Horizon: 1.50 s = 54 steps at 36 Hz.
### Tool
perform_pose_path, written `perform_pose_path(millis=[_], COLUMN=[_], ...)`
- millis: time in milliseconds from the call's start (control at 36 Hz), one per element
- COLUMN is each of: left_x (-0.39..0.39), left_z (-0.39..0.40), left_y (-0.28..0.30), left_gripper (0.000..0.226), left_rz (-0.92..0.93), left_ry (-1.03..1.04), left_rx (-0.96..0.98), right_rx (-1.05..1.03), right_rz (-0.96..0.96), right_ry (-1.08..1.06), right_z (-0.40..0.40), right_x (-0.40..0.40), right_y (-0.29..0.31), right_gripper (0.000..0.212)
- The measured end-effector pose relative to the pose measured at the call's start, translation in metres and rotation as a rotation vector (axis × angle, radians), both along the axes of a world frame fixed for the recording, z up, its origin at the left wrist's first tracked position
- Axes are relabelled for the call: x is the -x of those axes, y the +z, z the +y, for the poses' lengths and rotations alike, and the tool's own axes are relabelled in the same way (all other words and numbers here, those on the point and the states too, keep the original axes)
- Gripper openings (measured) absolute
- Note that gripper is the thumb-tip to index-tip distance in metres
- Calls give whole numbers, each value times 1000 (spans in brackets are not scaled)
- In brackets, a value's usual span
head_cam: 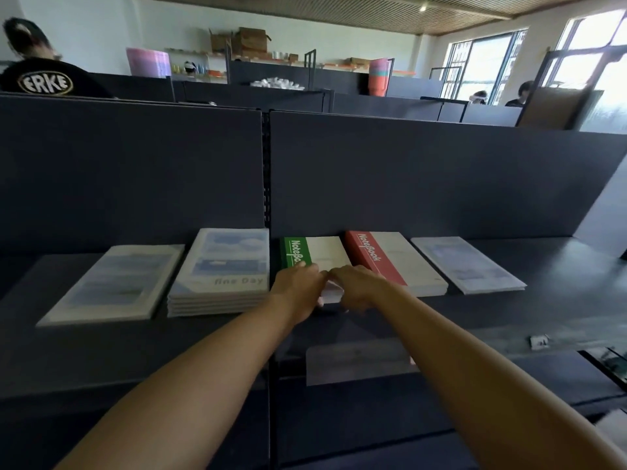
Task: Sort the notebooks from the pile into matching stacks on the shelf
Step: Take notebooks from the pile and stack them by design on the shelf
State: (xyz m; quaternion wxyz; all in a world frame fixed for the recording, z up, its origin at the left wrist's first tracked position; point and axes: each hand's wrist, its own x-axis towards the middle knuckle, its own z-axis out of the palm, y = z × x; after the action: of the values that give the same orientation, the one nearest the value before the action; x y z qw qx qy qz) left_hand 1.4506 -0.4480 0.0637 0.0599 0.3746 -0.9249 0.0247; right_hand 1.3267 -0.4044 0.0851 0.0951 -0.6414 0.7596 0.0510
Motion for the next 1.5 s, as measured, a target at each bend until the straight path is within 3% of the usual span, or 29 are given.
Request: perform_pose_path(millis=[139, 333, 444, 778, 1194, 1500], left_x=[1, 1, -9, -90, -235, -373], left_z=[1, 9, 14, 17, 48, 62], left_y=[0, 8, 16, 41, 38, 53], left_gripper=[36, 37, 43, 43, 44, 45], left_rz=[-42, -15, 69, 103, 27, 14], left_ry=[34, 40, 55, 350, 675, 791], left_rx=[7, -16, 69, 130, 140, 163], right_rx=[134, 159, 258, 481, 476, 489], right_rz=[77, -16, -67, -102, -184, -205], right_ry=[28, 53, 57, 192, 450, 532], right_z=[7, 9, 7, -6, -36, -48], right_x=[-2, -3, 0, -31, -164, -301], right_y=[-6, -3, 0, 14, 15, 33], right_gripper=[38, 36, 48, 40, 43, 39])
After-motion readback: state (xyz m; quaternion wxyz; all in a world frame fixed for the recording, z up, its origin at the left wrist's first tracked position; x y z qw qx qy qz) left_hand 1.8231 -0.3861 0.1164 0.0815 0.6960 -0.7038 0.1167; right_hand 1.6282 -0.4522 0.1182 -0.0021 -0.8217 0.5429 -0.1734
